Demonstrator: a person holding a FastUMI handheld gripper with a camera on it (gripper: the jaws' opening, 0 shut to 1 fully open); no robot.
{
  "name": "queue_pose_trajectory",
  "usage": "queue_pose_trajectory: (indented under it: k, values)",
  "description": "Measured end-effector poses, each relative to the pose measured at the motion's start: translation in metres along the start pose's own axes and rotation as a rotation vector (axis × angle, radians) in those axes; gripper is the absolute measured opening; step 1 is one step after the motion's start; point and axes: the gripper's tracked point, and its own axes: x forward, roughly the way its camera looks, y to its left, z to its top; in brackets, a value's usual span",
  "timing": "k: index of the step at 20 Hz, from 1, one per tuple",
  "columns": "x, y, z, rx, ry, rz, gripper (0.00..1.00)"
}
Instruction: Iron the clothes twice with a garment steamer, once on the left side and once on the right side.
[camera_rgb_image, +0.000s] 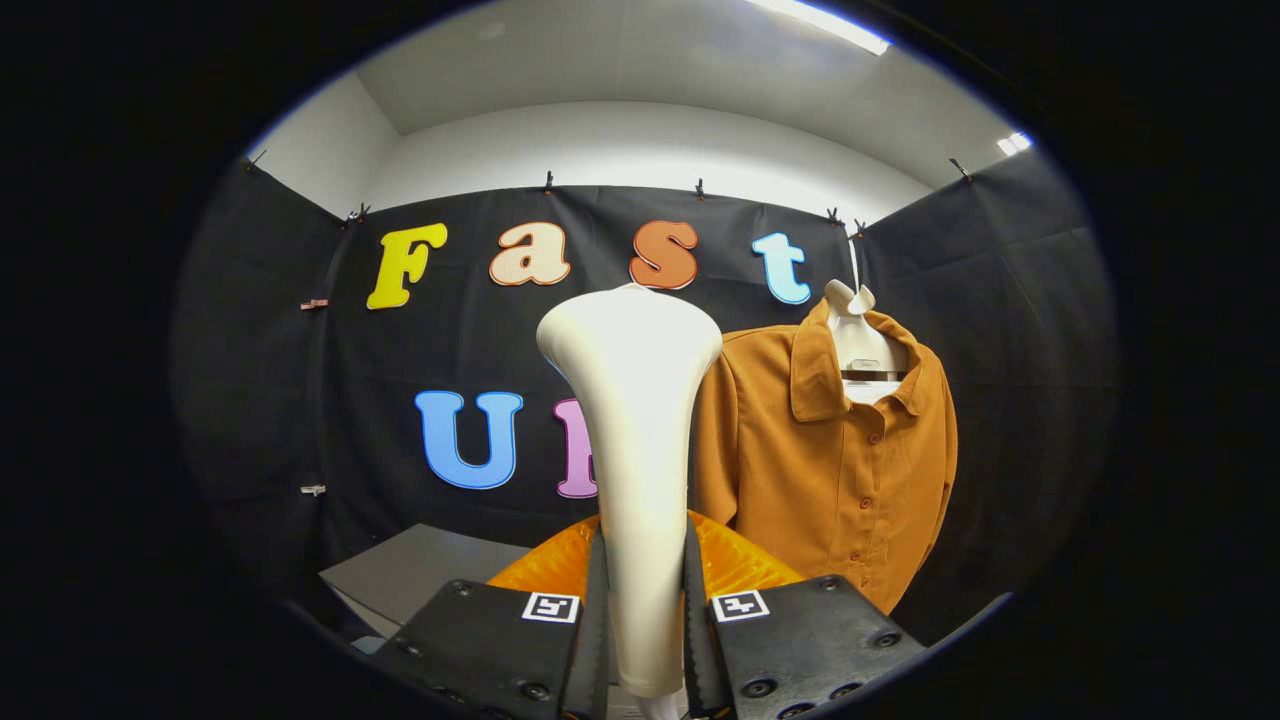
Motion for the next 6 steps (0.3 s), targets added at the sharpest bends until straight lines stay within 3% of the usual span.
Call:
queue_pose_trajectory:
  k: [6]
  values:
    - [0.0001, -0.0005, -0.0004, 0.000, -0.002, 0.001, 0.33]
